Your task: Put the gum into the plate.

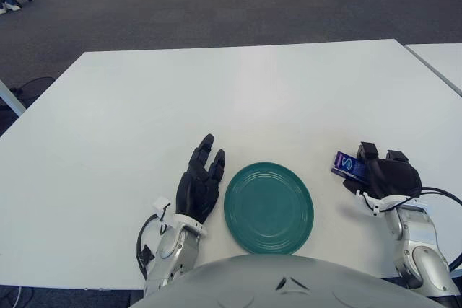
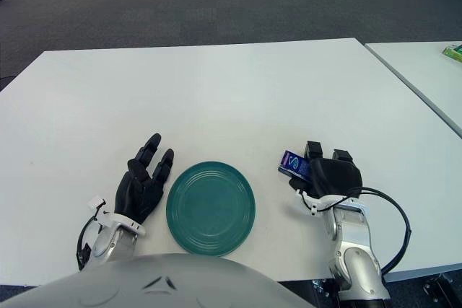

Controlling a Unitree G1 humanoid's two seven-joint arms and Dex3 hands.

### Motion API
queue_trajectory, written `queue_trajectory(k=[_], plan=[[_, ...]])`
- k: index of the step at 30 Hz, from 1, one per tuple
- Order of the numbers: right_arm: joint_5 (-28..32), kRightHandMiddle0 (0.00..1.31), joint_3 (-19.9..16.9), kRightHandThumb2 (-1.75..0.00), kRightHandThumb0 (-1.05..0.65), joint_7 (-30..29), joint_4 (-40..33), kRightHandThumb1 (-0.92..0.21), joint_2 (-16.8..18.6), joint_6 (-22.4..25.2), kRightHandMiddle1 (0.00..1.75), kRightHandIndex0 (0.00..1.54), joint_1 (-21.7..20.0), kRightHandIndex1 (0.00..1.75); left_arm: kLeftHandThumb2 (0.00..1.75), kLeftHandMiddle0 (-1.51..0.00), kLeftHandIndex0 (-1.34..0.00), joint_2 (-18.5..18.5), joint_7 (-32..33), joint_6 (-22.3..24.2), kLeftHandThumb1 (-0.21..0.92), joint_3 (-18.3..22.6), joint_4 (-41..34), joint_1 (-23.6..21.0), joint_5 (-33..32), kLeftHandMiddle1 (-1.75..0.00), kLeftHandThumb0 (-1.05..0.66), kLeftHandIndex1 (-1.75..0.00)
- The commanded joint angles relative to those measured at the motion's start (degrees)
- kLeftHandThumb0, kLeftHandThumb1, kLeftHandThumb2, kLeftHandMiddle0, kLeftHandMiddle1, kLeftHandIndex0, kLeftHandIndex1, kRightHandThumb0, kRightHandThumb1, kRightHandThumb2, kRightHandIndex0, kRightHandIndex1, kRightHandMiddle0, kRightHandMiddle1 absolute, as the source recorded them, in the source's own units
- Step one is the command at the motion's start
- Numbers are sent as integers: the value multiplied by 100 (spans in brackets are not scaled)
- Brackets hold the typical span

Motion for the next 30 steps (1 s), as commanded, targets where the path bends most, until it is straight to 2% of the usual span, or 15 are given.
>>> queue_trajectory(k=[1,6,13,19,24,30], plan=[[4,30,229,-75,-37,408,505,-75,-525,-78,175,38,973,175,95,-2,0,-24,39,57,92,46,-30,101,-61,0,-105,-17],[107,30,214,-76,-37,460,507,-75,-642,-116,175,38,800,175,96,-1,0,-14,48,44,92,61,-20,95,-37,0,-105,-18],[637,30,-101,-76,-38,667,365,-75,-1147,-419,175,43,-57,175,97,-1,0,21,62,5,92,93,48,30,83,0,-105,-19],[981,31,-71,-77,-38,547,626,-74,-1442,-553,175,48,-693,175,98,-1,0,39,36,-3,92,134,116,-38,124,0,-105,-20],[1161,32,30,-80,-38,99,749,-72,-1509,-693,175,53,-1017,175,99,-2,0,60,8,9,92,177,183,-99,132,0,-105,-23],[1241,34,155,-84,-38,156,313,-69,-1482,-630,175,57,-1402,175,99,-2,0,63,-34,76,92,236,215,-151,23,0,-105,-24]])
